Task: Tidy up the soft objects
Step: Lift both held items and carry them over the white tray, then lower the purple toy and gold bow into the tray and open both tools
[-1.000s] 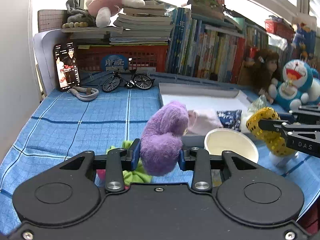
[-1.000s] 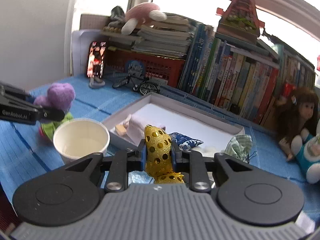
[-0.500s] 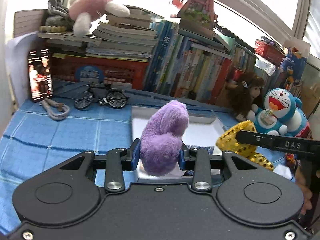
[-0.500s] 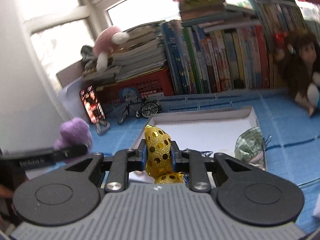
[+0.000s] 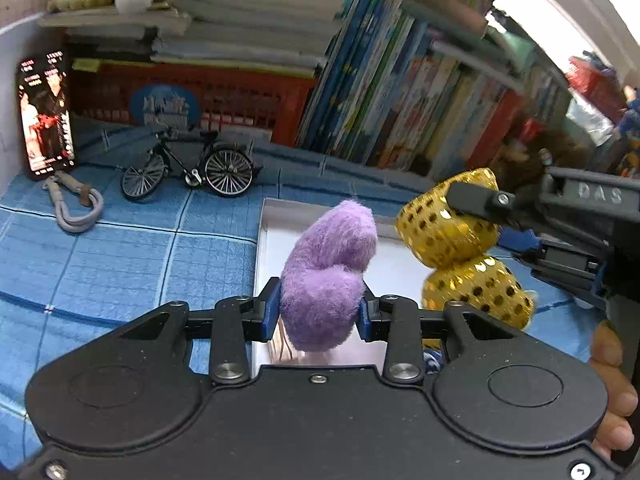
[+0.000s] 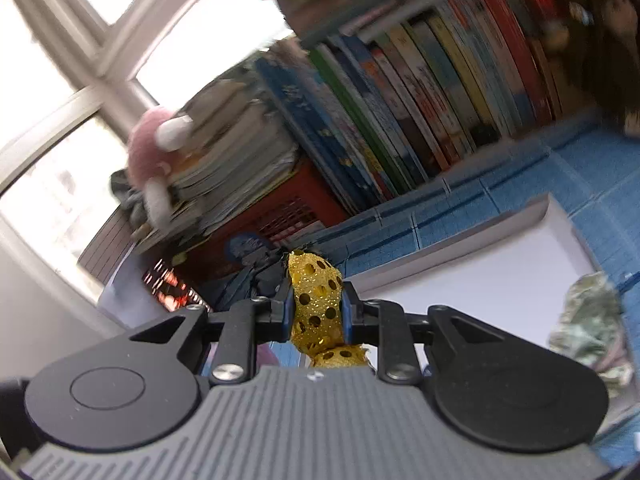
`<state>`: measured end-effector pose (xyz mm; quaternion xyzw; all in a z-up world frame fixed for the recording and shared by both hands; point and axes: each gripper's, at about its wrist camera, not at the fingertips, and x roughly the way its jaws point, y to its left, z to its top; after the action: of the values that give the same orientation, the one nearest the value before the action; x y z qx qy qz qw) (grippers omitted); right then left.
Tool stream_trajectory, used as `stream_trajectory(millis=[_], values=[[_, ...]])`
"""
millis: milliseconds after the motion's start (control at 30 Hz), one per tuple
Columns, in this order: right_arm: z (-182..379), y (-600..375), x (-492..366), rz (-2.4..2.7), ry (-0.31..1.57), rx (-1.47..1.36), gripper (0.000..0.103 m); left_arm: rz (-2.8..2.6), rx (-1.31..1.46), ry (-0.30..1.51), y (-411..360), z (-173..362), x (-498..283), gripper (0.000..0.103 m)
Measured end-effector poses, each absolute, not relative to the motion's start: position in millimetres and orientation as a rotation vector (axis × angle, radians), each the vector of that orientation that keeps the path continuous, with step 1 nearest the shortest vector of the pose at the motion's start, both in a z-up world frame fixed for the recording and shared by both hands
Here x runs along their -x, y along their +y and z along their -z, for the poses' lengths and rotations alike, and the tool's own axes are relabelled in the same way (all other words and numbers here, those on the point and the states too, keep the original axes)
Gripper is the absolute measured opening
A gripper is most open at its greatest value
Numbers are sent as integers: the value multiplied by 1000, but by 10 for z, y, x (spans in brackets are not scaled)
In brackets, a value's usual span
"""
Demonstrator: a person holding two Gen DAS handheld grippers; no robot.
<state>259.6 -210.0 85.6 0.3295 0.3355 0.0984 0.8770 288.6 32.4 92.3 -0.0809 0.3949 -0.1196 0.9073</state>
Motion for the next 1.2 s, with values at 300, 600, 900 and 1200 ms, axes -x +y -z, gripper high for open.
stream_trajectory(millis=[300,600,900,1200], values=[[-249,-2211,-3021,-128,770,-930,27,225,136,899,210,-545,-3310,35],[153,-2190,-3218,-98,871,-1086,27,215,114,920,212,-420,-3435,35],[85,-2112,-3348,-91,992,-944,34,226,129,953,201,-418,-3430,51],[63,-2203,-3256,-92,1014,-956,62,222,87,919,157,-566,-3251,71]])
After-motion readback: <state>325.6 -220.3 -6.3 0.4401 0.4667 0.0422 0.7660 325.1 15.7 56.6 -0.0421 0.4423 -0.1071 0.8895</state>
